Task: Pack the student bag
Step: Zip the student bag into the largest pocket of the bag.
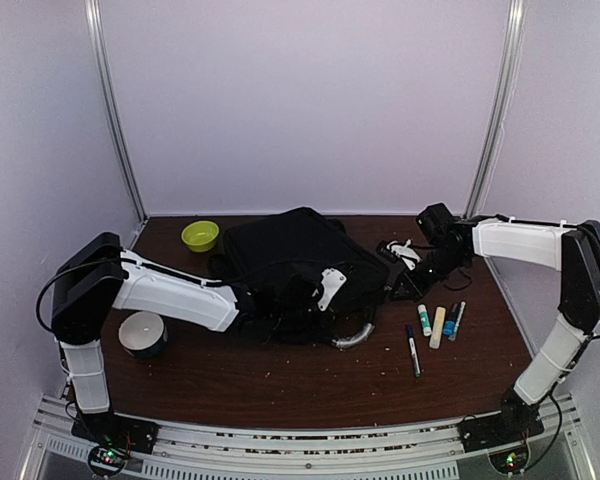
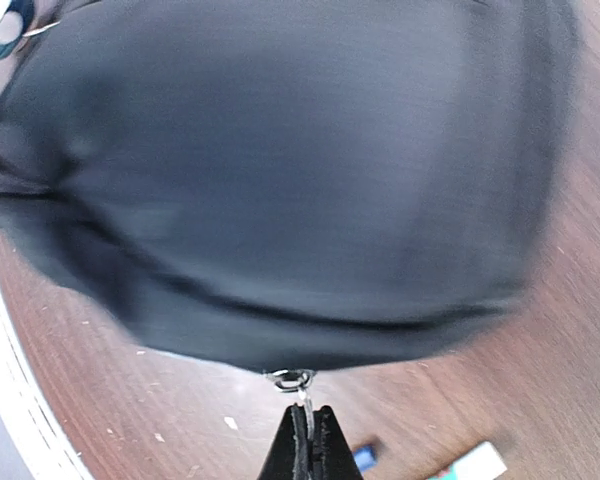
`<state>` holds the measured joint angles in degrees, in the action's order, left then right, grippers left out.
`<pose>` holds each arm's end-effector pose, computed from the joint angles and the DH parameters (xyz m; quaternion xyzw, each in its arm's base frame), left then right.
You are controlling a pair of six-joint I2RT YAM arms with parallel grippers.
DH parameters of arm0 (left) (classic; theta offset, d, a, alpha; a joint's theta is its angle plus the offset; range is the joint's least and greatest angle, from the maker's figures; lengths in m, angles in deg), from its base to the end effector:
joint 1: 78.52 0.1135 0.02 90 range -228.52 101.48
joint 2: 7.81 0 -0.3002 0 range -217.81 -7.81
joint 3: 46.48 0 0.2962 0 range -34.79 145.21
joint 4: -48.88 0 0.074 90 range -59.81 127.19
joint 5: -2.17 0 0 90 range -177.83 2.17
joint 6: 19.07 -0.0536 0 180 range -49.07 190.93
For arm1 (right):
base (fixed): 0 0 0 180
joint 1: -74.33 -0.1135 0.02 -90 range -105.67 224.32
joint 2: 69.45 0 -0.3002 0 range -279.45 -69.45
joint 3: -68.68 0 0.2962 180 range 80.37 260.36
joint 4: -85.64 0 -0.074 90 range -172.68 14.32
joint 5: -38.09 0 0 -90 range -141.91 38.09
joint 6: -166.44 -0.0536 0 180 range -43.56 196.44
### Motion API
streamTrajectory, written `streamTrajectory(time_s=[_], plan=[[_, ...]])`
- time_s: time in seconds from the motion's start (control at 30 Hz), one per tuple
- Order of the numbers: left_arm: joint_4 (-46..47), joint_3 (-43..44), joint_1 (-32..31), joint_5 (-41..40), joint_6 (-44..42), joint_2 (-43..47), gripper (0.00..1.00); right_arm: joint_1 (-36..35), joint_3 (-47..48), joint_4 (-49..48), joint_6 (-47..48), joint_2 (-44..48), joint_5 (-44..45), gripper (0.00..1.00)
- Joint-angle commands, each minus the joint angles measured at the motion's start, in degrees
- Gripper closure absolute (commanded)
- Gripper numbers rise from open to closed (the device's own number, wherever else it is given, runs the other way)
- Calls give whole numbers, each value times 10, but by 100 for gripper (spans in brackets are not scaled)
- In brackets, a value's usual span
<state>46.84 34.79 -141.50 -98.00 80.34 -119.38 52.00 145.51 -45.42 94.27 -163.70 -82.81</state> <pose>0.2325 -0.4351 0.1754 0.3551 0.7982 -0.2210 0.4335 0.3346 0.1672 0.2143 -0.3752 0.8673 0.2683 0.1870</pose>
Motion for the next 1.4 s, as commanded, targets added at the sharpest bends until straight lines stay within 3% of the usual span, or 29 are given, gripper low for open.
streamTrajectory(time_s=[0.0, 0.27, 0.53, 0.57, 0.7, 0.83, 1.1, 1.37], plan=[[-15, -52, 7, 1, -24, 52, 100, 49, 33, 12, -17, -31, 45, 100], [-41, -110, 7, -14, -55, 100, 100, 57, 81, -3, -32, -83, 51, 100], [-75, -165, 7, -57, -80, 154, 100, 45, 45, -8, -25, -47, 19, 100], [-76, -172, 7, -60, -80, 162, 98, 38, 35, -9, -21, -35, 20, 100], [-55, -204, 5, -56, -69, 194, 57, 2, -3, -16, -4, 9, 12, 100], [-36, -200, 0, -48, -66, 210, 37, -27, -16, -16, 2, 31, -6, 100], [-3, -129, -29, -18, -83, 175, 28, -121, -11, -4, 11, 53, -8, 100], [50, -138, -43, -5, -88, 155, 27, -190, 2, -22, -25, 62, -44, 100]])
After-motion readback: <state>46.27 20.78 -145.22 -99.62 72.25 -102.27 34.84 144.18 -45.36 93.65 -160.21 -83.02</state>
